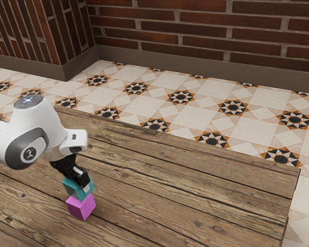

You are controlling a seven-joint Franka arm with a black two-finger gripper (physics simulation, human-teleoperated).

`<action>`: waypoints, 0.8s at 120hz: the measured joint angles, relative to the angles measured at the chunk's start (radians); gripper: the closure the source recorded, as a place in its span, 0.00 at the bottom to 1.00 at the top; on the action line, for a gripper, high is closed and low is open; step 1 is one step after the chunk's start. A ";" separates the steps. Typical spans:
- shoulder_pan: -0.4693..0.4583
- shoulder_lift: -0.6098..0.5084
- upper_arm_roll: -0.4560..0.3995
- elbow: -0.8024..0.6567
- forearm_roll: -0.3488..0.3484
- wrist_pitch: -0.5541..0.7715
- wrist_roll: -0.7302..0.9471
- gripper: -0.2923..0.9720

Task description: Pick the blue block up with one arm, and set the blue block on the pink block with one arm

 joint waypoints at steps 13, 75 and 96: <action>0.001 -0.011 0.000 -0.007 0.001 -0.034 -0.007 0.49; 0.000 0.005 -0.001 -0.008 0.015 -0.064 -0.038 0.49; 0.000 0.018 -0.001 -0.009 0.015 -0.047 -0.049 0.49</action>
